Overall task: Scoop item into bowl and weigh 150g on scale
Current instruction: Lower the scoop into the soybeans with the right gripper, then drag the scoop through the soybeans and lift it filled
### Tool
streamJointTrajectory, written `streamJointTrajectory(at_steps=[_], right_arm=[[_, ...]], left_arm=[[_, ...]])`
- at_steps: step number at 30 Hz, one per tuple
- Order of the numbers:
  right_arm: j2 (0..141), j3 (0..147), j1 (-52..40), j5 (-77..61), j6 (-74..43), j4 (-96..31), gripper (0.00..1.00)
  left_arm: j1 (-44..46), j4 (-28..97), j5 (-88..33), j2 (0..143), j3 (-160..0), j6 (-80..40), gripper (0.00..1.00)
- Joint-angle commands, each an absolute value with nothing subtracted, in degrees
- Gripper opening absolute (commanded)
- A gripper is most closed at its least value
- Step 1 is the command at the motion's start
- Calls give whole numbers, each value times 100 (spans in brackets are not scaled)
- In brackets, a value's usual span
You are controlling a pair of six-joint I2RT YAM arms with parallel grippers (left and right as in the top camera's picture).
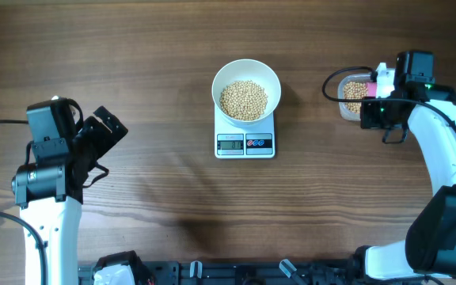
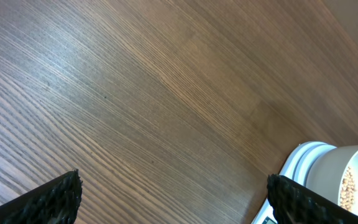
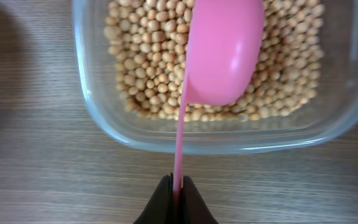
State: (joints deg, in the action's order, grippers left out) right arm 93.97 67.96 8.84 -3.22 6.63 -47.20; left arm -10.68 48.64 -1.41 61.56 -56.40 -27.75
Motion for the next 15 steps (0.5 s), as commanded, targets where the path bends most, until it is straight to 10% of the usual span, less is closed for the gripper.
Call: streamJointTrajectory(at_steps=[1, 15], right_arm=[[9526, 6785, 888, -1219, 388, -4764, 4], [9529, 6619, 1009, -1752, -67, -4805, 4]], left_arm=[[-1105, 4864, -189, 6167, -5636, -2746, 100], [-1105, 4864, -189, 6167, -5636, -2746, 100]])
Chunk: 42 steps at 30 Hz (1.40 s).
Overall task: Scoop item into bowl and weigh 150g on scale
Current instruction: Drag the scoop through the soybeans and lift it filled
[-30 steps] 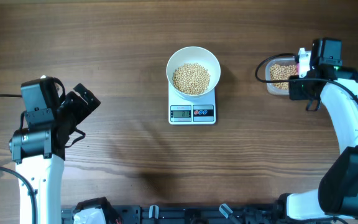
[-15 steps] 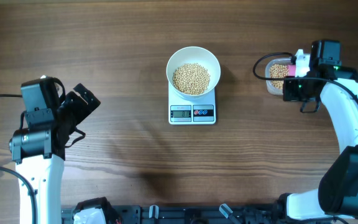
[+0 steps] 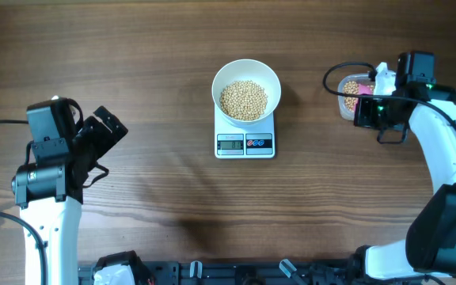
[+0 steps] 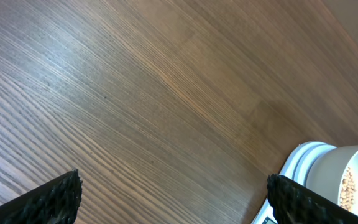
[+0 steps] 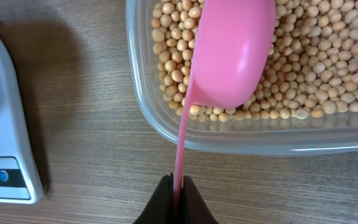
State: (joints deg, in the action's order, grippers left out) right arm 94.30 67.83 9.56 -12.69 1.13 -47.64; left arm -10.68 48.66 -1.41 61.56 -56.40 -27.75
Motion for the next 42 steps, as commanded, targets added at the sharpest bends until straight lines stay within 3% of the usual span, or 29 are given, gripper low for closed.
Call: streamJointTrajectory(at_steps=[1, 9, 31, 42], right_arm=[[9529, 6595, 1033, -1820, -64, -4810, 4], [9529, 6517, 1529, -2902, -191, -4807, 4], [9533, 6512, 2346, -3323, -213, -4829, 4], [9898, 6512, 2630, -4353, -167, -4716, 4]], left_arm=[[-1105, 4864, -189, 6167, -5636, -2746, 100], [-1105, 4864, -189, 6167, -5636, -2746, 100], [-1105, 4869, -189, 6167, -5636, -2749, 100], [-1105, 4871, -189, 6167, -5636, -2749, 100]])
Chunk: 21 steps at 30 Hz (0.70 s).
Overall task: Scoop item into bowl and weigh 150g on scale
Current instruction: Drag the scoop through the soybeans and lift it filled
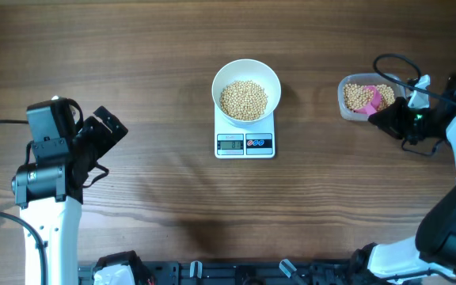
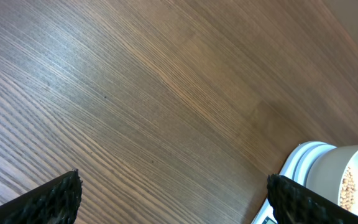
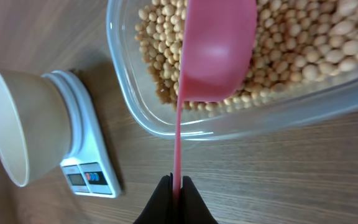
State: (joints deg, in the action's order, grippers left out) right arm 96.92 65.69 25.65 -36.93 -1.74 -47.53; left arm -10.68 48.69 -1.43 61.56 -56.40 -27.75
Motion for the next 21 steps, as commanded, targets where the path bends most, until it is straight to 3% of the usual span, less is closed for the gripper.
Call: streamJointTrajectory(at_steps=[1, 21], right_arm=[[9922, 6512, 2661, -4423, -165, -4713, 4], [9944, 6512, 3441, -5433, 34, -4762, 4]], left_arm=[[-1105, 4877, -191, 6167, -5636, -2749, 100], [-1105, 5026, -191, 6167, -5636, -2749, 100]])
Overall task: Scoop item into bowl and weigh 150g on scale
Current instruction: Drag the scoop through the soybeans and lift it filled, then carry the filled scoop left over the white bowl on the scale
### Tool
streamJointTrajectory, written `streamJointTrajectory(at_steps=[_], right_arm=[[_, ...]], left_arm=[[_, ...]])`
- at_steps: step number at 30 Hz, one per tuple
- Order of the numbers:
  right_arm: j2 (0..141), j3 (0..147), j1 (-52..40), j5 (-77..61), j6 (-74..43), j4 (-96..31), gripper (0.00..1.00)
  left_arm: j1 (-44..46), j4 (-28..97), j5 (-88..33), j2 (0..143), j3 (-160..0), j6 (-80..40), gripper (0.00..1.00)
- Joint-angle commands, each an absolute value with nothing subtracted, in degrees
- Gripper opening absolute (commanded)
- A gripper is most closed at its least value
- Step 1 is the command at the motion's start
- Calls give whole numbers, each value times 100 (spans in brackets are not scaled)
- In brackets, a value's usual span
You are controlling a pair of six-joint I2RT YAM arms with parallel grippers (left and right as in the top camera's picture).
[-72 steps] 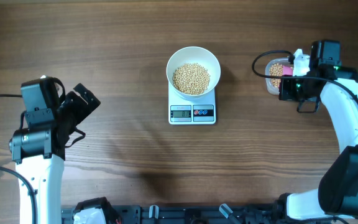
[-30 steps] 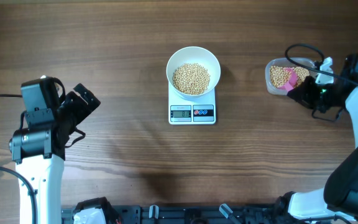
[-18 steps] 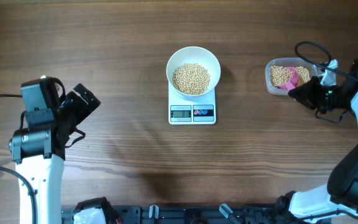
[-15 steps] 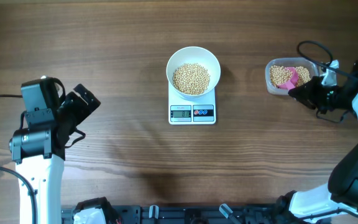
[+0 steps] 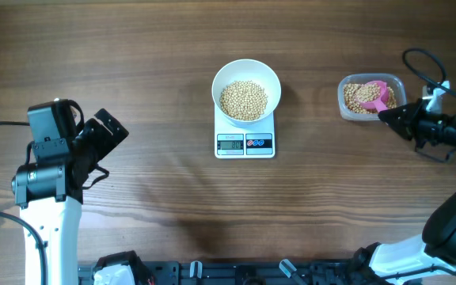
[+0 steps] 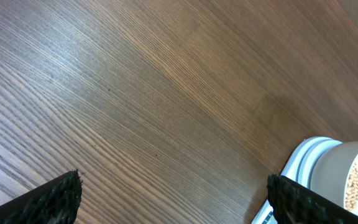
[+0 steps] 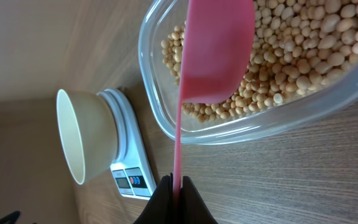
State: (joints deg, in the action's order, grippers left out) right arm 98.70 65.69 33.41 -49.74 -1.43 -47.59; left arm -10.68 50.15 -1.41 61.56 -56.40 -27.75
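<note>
A white bowl holding soybeans sits on a small white scale at the table's middle. At the right, a clear tub of soybeans holds the pink scoop, which carries beans in the overhead view. My right gripper is shut on the scoop's handle, its cup over the tub's beans. The bowl and scale show left of it. My left gripper stands open above bare wood at the far left, with the bowl at its right edge.
The wooden table spreads between the left arm and the scale. A cable loops near the right arm. Dark equipment lines the front edge.
My right gripper has shifted right and turned, still shut on the scoop's handle. The scoop's cup now lies in the tub with beans in it. The left arm barely moved.
The right gripper held the pink scoop over the tub throughout. At first the arm was above the tub, hiding part of it. Then it was further right with the scoop tilted in the beans, and now the scoop lies loaded in the tub. The left gripper stayed open.
</note>
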Motion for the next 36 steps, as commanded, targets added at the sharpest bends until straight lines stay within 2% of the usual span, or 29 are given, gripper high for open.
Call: streamJointTrajectory(at_steps=[1, 15, 29, 36], right_arm=[[9944, 6512, 3472, -5557, 62, -4764, 4], [9944, 6512, 3879, -6626, 746, -5290, 4], [9942, 6512, 3940, -7782, 773, -5419, 4], [9942, 6512, 3924, -7929, 947, -5765, 4]], left_arm=[[-1105, 5026, -191, 6167, -5636, -2749, 100], [-1105, 5022, -189, 6167, -5636, -2749, 100], [-1105, 5024, -189, 6167, -5636, -2746, 100], [-1105, 5024, -189, 6167, -5636, -2746, 100]])
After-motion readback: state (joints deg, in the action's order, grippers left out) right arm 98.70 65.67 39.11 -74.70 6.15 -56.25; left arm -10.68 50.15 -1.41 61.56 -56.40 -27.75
